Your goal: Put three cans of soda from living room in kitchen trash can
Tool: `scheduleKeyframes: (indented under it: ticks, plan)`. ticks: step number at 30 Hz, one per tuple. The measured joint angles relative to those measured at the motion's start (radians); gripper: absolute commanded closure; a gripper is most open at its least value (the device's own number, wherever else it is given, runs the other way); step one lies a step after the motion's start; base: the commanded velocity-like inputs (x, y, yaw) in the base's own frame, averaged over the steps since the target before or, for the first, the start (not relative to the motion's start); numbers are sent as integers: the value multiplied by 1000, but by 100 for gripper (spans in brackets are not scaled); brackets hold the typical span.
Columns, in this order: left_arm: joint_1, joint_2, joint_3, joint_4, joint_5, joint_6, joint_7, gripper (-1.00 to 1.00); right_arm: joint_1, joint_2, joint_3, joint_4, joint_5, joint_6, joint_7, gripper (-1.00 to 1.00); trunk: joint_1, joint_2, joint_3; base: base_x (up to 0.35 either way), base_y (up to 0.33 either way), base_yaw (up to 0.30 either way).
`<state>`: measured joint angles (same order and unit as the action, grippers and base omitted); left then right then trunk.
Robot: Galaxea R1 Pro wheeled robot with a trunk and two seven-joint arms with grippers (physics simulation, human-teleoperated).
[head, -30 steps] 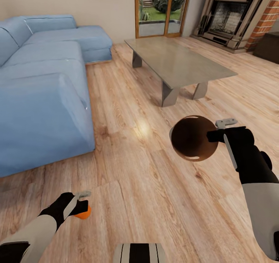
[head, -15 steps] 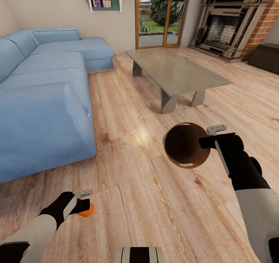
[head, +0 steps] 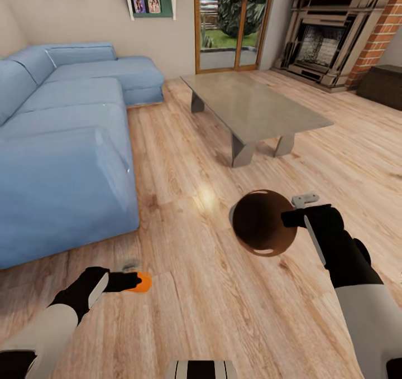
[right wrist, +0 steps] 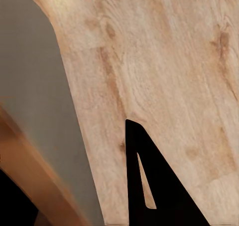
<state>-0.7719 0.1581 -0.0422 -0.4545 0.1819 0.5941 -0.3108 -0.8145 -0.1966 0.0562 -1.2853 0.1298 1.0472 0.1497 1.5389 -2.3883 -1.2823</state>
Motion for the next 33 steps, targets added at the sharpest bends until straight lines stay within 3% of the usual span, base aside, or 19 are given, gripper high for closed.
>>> scheduleKeyframes:
  ticks: [1,5,7,10,17,22,25,29,30,33]
  plan:
    - [0,4,0,-12,-1,0,-13,100,1,0,0,-3,2,0,0,100,-4,7,3,0,0,0]
    - [0,55,-1,-123,-4,3,-187,100,27,-7,-3,-3,11,0,40,100,-19,35,16,0,0,0]
    - [0,63,-1,-131,-6,3,-218,100,39,-10,-3,-4,-5,0,64,100,-27,49,22,0,0,0]
    - [1,73,-2,-156,-6,3,-265,100,79,-17,-2,10,4,0,129,100,-38,70,31,0,0,0]
    - [4,100,-9,-215,-5,2,-422,100,139,-80,-2,-15,26,-2,287,100,-65,119,53,0,0,0]
    - [5,109,-13,-230,-8,1,-516,100,164,-113,-3,-14,24,-23,335,100,-84,154,69,0,0,0]
    - [6,117,-39,-248,-8,-3,-588,100,183,-122,-3,-9,24,-52,347,100,-96,175,78,0,0,0]
    - [6,142,-67,-283,-7,-12,-727,100,194,-124,-2,-7,21,-68,354,100,-111,203,91,0,0,0]
    - [6,149,-71,-299,-3,-11,-822,100,195,-122,0,-6,25,-70,355,100,-115,210,94,0,0,0]
    - [6,160,-73,-318,-7,-14,-921,100,196,-120,4,-6,23,-70,354,100,-127,231,103,0,0,0]
